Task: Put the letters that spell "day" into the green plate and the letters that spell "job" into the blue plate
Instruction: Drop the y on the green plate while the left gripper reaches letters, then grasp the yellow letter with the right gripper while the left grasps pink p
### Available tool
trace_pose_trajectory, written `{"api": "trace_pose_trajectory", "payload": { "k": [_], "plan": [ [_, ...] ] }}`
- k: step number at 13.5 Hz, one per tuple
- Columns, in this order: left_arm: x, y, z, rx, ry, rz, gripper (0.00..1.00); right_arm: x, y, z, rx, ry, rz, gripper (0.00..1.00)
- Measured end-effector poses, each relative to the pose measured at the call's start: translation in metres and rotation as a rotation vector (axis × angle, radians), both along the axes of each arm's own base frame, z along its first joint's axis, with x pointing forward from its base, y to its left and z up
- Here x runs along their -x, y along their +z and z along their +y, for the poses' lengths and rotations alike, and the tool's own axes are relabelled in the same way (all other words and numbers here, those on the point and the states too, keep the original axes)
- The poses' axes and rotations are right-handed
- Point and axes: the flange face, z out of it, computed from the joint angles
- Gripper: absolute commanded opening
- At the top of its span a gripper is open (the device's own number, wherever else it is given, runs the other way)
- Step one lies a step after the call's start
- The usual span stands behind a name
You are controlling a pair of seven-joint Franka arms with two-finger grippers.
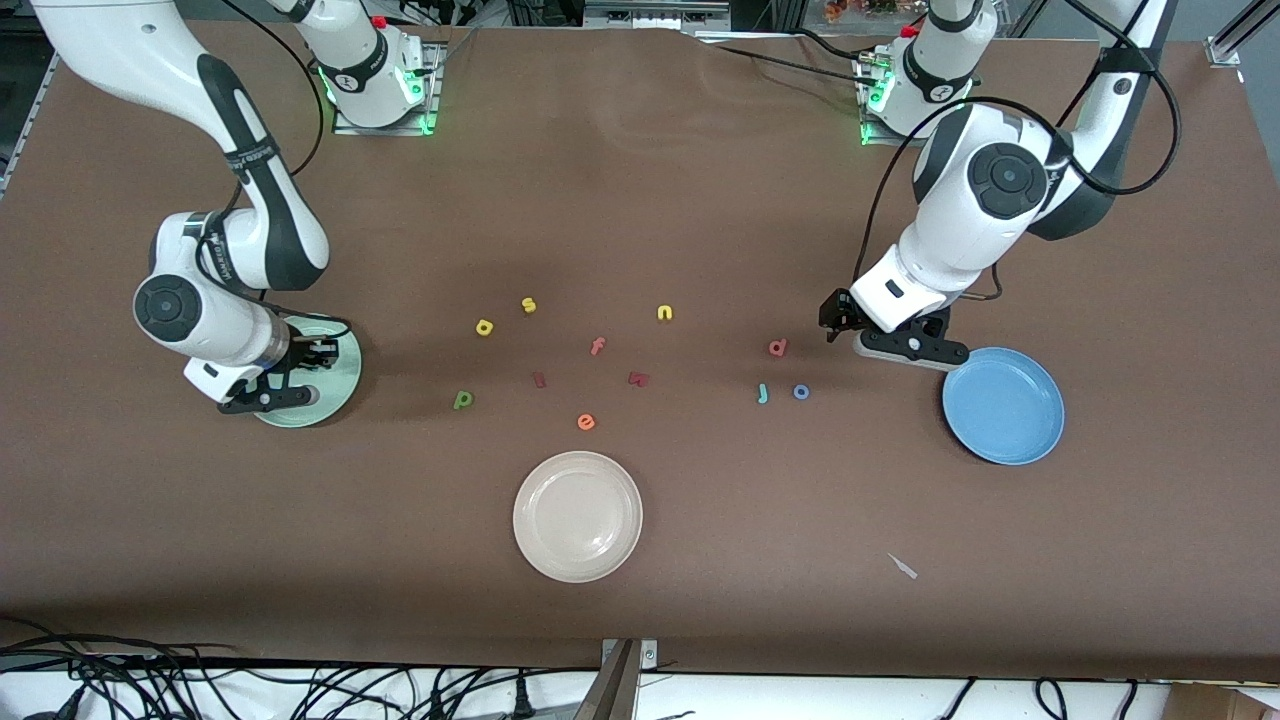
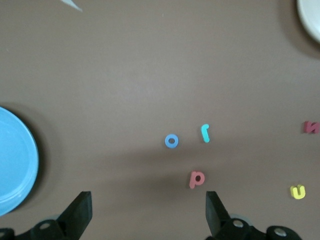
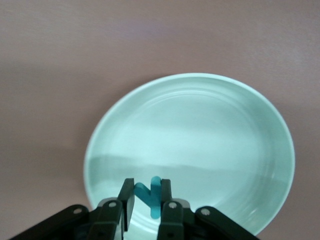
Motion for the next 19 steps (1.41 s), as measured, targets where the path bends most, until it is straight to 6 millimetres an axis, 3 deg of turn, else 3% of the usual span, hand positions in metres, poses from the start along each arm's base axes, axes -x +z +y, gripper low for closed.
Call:
{"api": "trace_pose_trajectory", "payload": {
  "k": [2,5,9,13,16,19],
  "plan": [
    [0.007,-0.015,-0.004,-0.014,-0.011,0.046,1.00,0.000,-0.007,-0.004,-0.002,-0.003,0.002,1.00],
    [0.014,-0.033,-0.011,-0.029,-0.029,0.099,1.00,-0.003,-0.001,0.017,-0.012,-0.014,-0.008,1.00],
    [0.006,-0.071,-0.019,-0.005,-0.031,0.079,1.00,0.005,0.020,0.092,-0.024,-0.169,-0.006,1.00],
    [0.020,-0.120,-0.051,-0.003,-0.078,0.119,0.99,0.026,0.030,0.160,-0.027,-0.336,-0.006,1.00],
    [0.038,-0.142,-0.074,-0.006,-0.110,0.134,0.99,0.052,0.024,0.192,-0.047,-0.425,-0.035,1.00],
    [0.057,-0.171,-0.070,0.000,-0.109,0.127,0.98,0.081,0.012,0.198,-0.074,-0.468,-0.082,1.00]
  ]
}}
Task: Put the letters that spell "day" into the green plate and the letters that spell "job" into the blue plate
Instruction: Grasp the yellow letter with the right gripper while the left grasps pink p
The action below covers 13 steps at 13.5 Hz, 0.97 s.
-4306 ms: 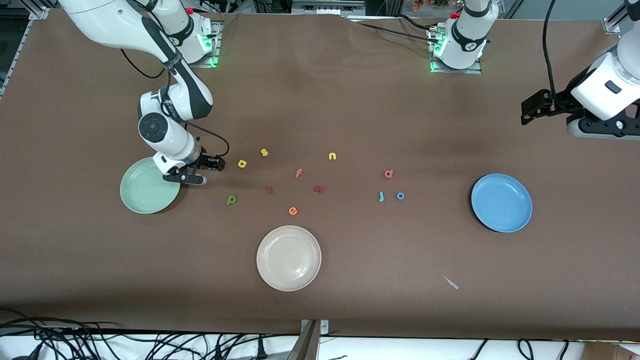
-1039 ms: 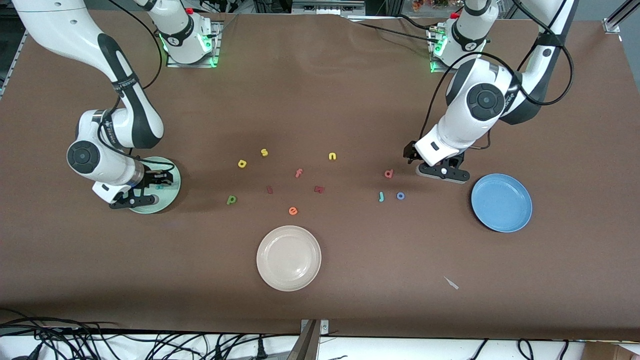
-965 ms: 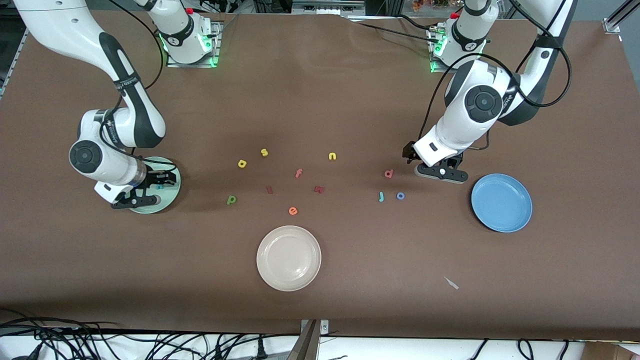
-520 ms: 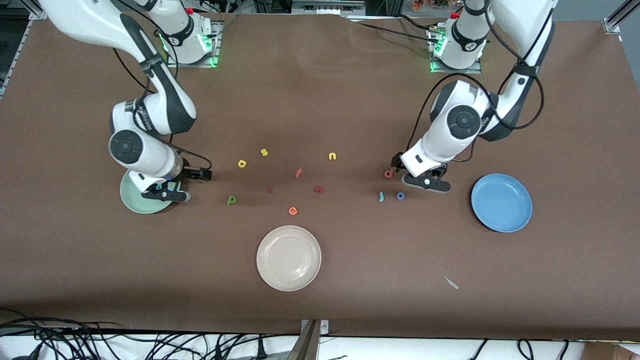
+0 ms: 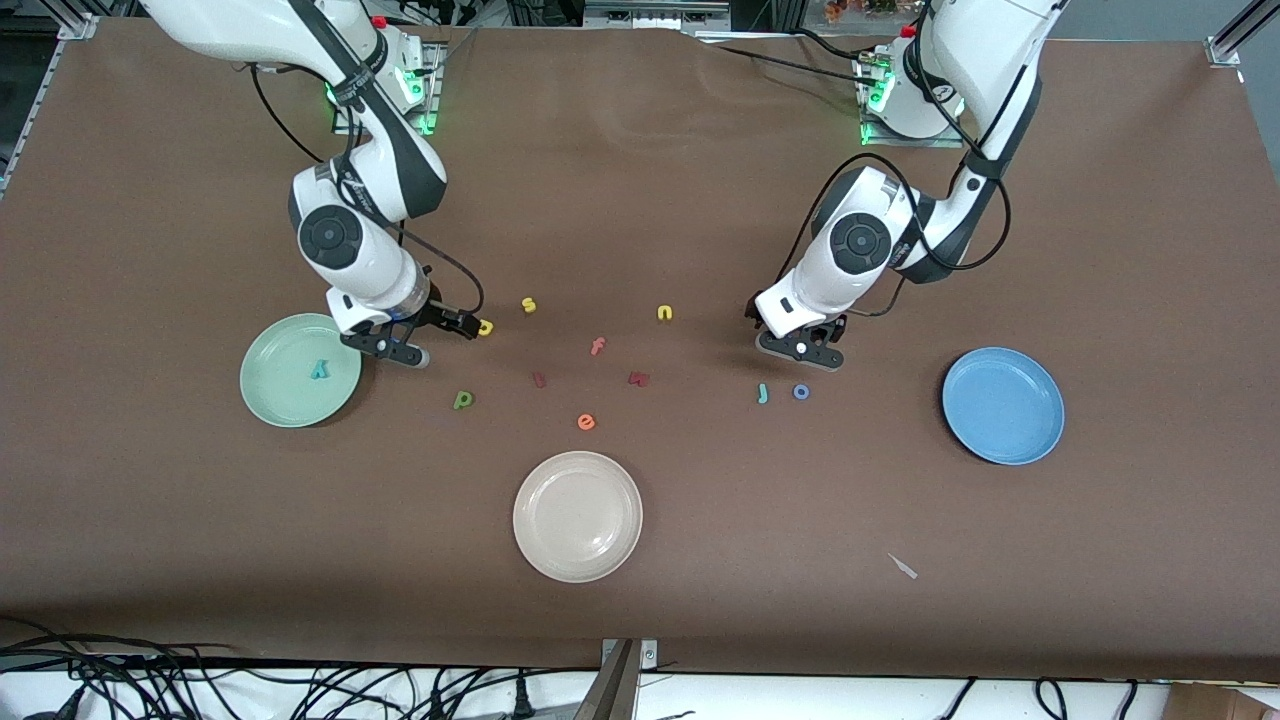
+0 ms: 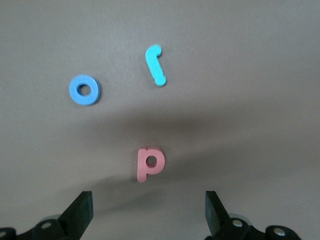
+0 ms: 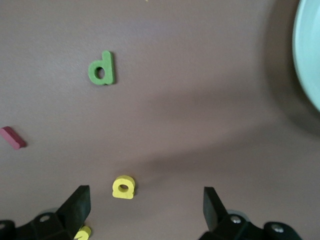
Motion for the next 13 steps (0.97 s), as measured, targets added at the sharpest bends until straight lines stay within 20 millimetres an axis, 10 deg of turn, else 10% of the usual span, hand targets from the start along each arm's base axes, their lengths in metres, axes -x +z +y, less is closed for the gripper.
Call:
{"api": "trace_pose_trajectory", "payload": {
  "k": [5,13],
  "plan": [
    [0.004,-0.018,-0.010,0.019,-0.012,-0.024,0.97,0.022,-0.013,0.019,-0.025,0.002,-0.037,1.00],
    [-0.007,-0.020,-0.005,0.021,0.005,-0.042,0.54,0.026,-0.036,0.031,-0.003,0.076,-0.031,1.00]
  ]
}}
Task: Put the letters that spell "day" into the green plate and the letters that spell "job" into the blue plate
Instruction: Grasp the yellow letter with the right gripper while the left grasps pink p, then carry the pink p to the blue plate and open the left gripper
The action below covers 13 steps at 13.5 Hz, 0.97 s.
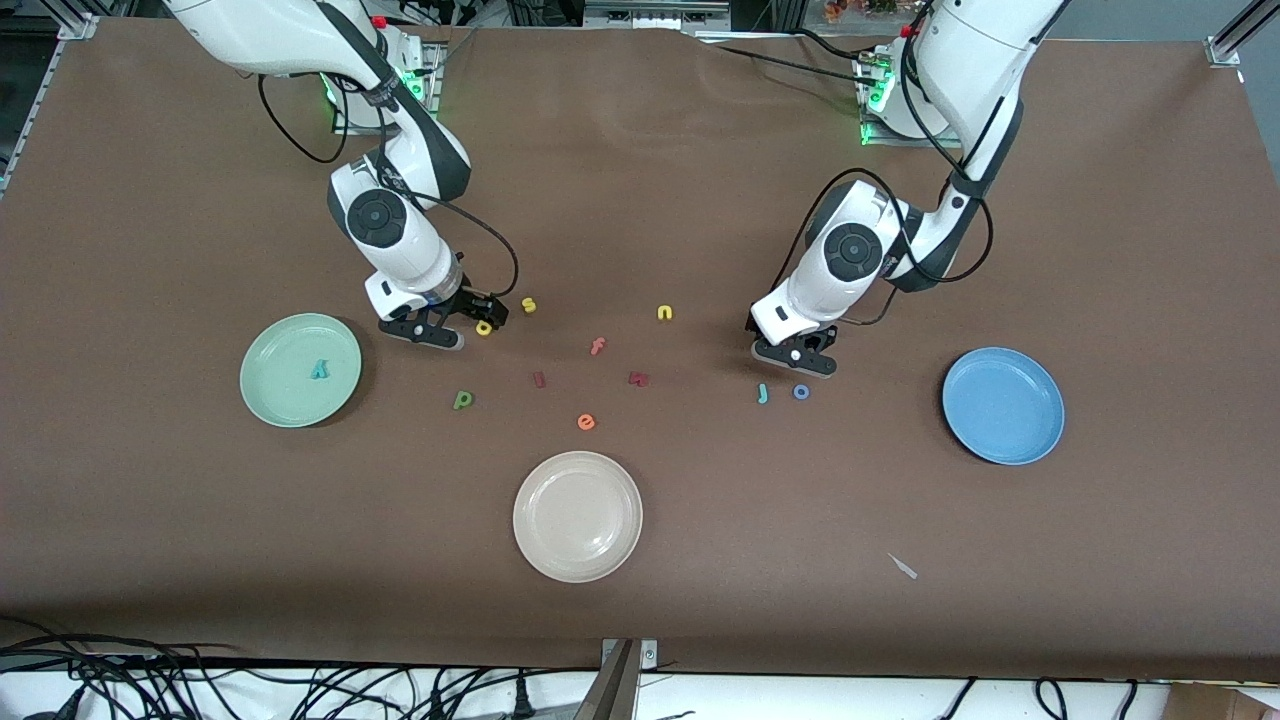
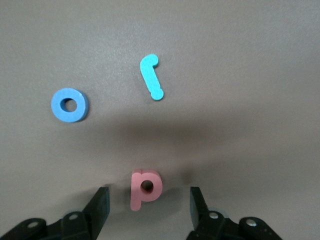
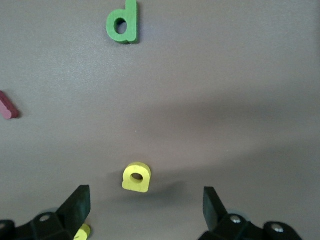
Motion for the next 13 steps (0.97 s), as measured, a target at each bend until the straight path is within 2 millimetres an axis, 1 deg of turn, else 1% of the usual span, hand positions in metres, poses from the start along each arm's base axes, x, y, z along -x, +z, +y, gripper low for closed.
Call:
{"api": "trace_pose_trajectory", "payload": {
  "k": [1,4,5,6,7,8,9,10,11,13],
  "plan": [
    [-0.001,0.000,0.000,0.001,0.000,-0.001,0.50,-0.001,-0.002,0.002,-0.001,0.003,0.003,1.00],
    [-0.002,-0.001,0.001,-0.001,0.003,0.000,0.50,0.001,-0.008,0.005,0.002,0.019,0.009,0.99],
    [-0.002,-0.003,0.002,-0.002,0.004,0.002,0.51,0.001,-0.011,0.005,0.004,0.023,0.012,0.98],
    [-0.002,-0.006,0.002,-0.003,0.005,0.006,0.53,0.002,-0.012,0.006,0.005,0.026,0.014,0.97],
    [-0.003,-0.006,0.003,-0.003,0.006,0.005,0.53,0.001,-0.013,0.006,0.005,0.027,0.015,0.96],
    [-0.004,-0.007,0.002,-0.003,0.006,0.005,0.47,0.000,-0.014,0.007,0.003,0.027,0.015,0.95],
    [-0.004,-0.007,0.002,-0.003,0.006,0.005,0.35,-0.003,-0.015,0.008,0.001,0.029,0.013,0.95],
    [-0.005,-0.007,0.002,-0.003,0.007,0.005,0.24,-0.005,-0.016,0.009,0.001,0.033,0.012,0.91],
    [-0.007,-0.006,0.005,-0.006,0.010,0.001,0.17,-0.006,-0.018,0.010,0.000,0.035,0.013,0.88],
    [-0.016,0.002,0.009,-0.008,0.006,-0.023,0.14,-0.005,-0.021,0.010,0.002,0.040,0.018,0.80]
  ]
}}
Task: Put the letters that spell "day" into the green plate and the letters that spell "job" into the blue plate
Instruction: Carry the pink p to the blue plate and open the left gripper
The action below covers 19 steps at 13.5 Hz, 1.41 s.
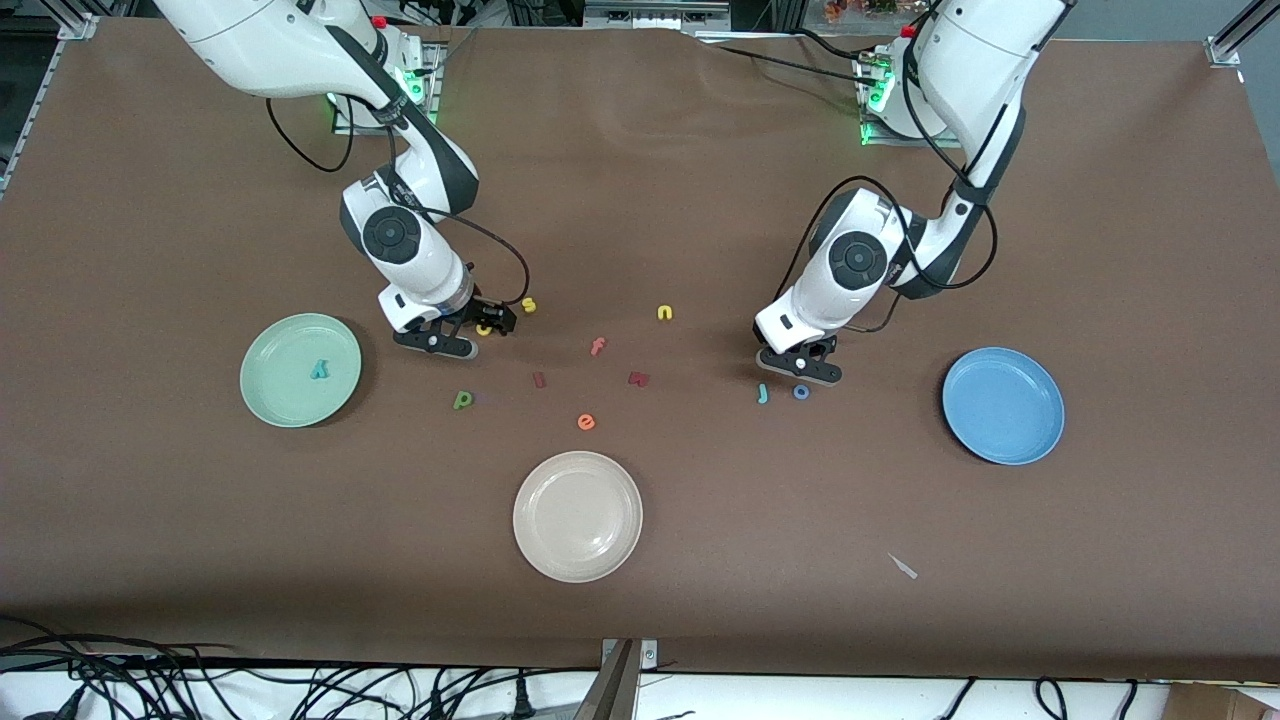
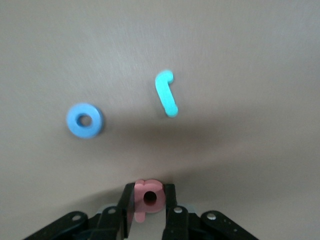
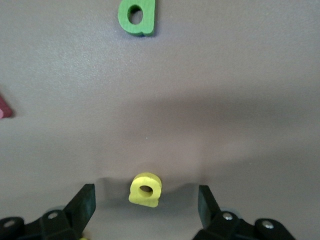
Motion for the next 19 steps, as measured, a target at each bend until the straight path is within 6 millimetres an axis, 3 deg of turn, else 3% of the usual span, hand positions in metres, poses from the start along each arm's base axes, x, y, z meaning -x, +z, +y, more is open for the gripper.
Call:
{"api": "trace_pose_trajectory", "payload": {
  "k": [3,5,6,8,10,12,13,14,19],
  "plan": [
    [-0.015,0.013,0.012,-0.003,0.018,-0.031,0.13,0.001,-0.004,0.000,0.003,0.003,0.008,0.70],
    [-0.032,0.046,0.038,-0.012,0.043,-0.044,0.13,0.001,-0.004,0.000,0.004,0.003,0.009,0.65],
    [-0.042,0.066,0.061,-0.020,0.031,-0.051,0.13,0.000,-0.004,0.000,0.004,0.003,0.008,0.63],
    [-0.061,0.100,0.130,-0.034,-0.023,-0.072,0.13,-0.002,-0.003,-0.001,0.005,0.000,0.006,0.57],
    [-0.072,0.107,0.208,-0.045,-0.077,-0.077,0.19,-0.003,-0.003,-0.002,0.007,-0.002,0.006,0.53],
    [-0.072,0.099,0.254,-0.049,-0.088,-0.064,0.33,-0.003,-0.002,-0.002,0.009,-0.002,0.007,0.49],
    [-0.072,0.093,0.261,-0.048,-0.086,-0.056,0.48,-0.003,-0.002,-0.003,0.010,-0.003,0.007,0.49],
    [-0.071,0.086,0.262,-0.046,-0.086,-0.051,0.56,-0.003,-0.002,-0.003,0.010,-0.005,0.007,0.49],
    [-0.073,0.059,0.266,-0.042,-0.077,-0.056,0.56,-0.002,-0.002,-0.001,0.012,-0.006,0.007,0.41]
  ]
}}
